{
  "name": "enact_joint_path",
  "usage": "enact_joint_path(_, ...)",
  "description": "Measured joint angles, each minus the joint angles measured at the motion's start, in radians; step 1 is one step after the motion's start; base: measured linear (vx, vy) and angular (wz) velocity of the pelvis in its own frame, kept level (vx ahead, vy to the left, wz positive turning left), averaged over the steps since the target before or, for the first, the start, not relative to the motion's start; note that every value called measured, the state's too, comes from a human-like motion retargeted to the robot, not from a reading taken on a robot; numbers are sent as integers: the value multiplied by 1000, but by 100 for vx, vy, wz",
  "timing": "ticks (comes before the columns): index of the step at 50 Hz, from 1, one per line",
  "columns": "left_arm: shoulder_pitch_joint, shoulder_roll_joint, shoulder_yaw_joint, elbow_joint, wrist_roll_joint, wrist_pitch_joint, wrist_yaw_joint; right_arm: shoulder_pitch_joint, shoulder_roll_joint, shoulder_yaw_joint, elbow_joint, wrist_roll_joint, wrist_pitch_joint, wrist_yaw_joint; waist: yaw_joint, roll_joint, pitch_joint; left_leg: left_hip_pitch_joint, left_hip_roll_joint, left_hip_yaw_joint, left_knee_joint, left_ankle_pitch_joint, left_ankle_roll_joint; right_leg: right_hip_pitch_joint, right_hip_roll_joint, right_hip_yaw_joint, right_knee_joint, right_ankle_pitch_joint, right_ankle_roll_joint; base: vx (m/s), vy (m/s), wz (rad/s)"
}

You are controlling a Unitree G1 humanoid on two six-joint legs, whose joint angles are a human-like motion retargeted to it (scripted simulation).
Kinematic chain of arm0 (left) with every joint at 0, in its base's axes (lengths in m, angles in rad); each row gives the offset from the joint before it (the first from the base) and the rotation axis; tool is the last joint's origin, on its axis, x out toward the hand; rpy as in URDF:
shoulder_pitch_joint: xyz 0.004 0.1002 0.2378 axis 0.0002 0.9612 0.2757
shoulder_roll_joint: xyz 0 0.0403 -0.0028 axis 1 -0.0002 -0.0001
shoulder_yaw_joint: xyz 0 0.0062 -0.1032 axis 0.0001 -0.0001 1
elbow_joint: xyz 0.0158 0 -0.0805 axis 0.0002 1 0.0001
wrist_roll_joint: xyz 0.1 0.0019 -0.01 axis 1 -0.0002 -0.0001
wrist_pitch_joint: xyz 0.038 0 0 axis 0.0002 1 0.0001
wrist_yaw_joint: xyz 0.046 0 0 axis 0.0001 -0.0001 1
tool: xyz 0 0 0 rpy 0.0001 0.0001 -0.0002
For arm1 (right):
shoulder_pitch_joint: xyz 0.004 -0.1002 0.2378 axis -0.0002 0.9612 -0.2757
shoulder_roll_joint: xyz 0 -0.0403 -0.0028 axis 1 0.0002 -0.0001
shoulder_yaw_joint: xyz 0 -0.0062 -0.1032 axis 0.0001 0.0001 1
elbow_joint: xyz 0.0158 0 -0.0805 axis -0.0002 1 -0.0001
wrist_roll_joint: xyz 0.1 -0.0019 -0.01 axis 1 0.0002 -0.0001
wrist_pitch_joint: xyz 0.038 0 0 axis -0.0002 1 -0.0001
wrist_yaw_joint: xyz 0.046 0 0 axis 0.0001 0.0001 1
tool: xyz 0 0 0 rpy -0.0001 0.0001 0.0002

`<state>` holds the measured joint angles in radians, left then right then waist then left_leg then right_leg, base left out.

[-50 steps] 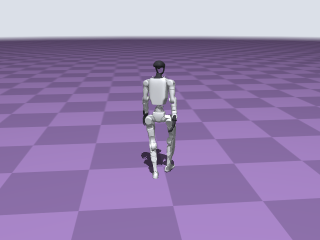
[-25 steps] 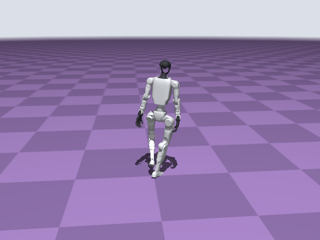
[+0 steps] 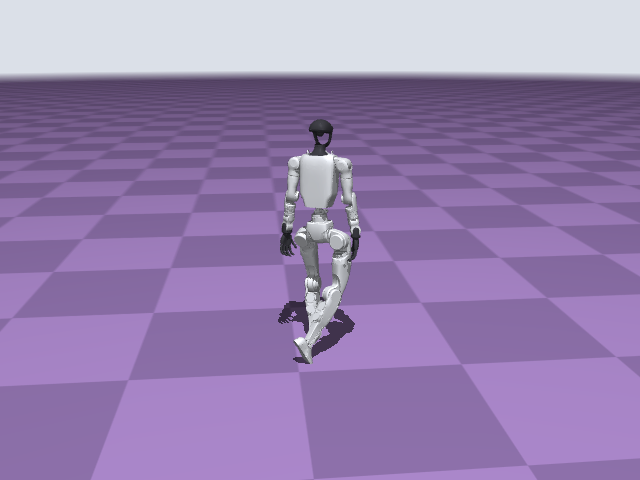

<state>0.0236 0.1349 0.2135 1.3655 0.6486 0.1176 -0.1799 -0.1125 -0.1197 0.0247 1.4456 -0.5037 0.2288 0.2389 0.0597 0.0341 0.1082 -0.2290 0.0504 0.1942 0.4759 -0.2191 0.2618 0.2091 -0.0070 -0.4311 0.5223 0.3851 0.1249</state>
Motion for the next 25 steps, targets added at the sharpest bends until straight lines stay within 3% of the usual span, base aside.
enact_joint_path(2,-27,4,-2,-22,-36,2,38,-2,-24,4,27,12,-8,-5,-17,30,22,49,33,-8,-13,-26,0,-124,-1,-20,203,-173,-59,54,1,-47)
enact_joint_path(5,-76,14,-14,-46,-91,5,86,-17,-54,-11,66,6,1,-11,-65,22,46,104,6,-20,-60,-49,0,-314,-17,-47,338,-434,-70,35,-5,-7)
enact_joint_path(7,-101,20,-26,-70,-103,11,90,-16,-67,-30,80,-1,15,-14,-104,-9,61,151,-53,-28,-112,-51,0,-421,-1,-10,287,-536,-66,57,-3,31)
enact_joint_path(10,-137,34,-58,-114,-87,5,49,-1,-81,-64,87,12,20,-14,-169,-55,83,238,-136,-44,-186,-48,0,-545,2,52,119,-678,-139,57,-1,59)
enact_joint_path(12,-160,45,-86,-140,-65,-13,20,23,-83,-88,92,37,14,-16,-199,-84,98,296,-178,-42,-204,-46,0,-581,25,151,-42,-667,-200,75,-2,55)
enact_joint_path(15,-198,64,-142,-182,-28,-33,-12,69,-79,-139,107,74,5,-9,-223,-97,120,389,-187,-9,-223,-49,0,-592,42,286,-183,-579,-347,70,10,66)
enact_joint_path(17,-219,78,-180,-209,-13,-41,-27,104,-73,-164,125,85,7,8,-242,-76,124,425,-157,-11,-198,-62,0,-566,50,272,-136,-649,-362,90,2,95)
enact_joint_path(20,-232,72,-210,-245,-2,-59,-11,140,-80,-196,154,82,28,46,-228,-52,122,457,-129,12,-138,-65,0,-526,-19,137,-5,-704,-314,91,-4,51)
enact_joint_path(22,-212,55,-202,-253,-16,-67,19,151,-82,-194,170,72,47,60,-218,-54,114,497,-112,73,-81,-16,0,-492,46,286,-35,-725,-332,91,-10,-6)
enact_joint_path(23,-200,48,-190,-256,-28,-69,31,144,-84,-187,174,70,53,70,-203,-52,118,506,-98,106,-29,23,0,-465,33,233,-38,-757,-363,63,-4,-4)
enact_joint_path(25,-187,24,-169,-256,-71,-78,59,113,-86,-197,159,60,71,81,-225,-55,140,421,-116,33,162,118,0,-439,24,258,-63,-746,-362,30,24,69)
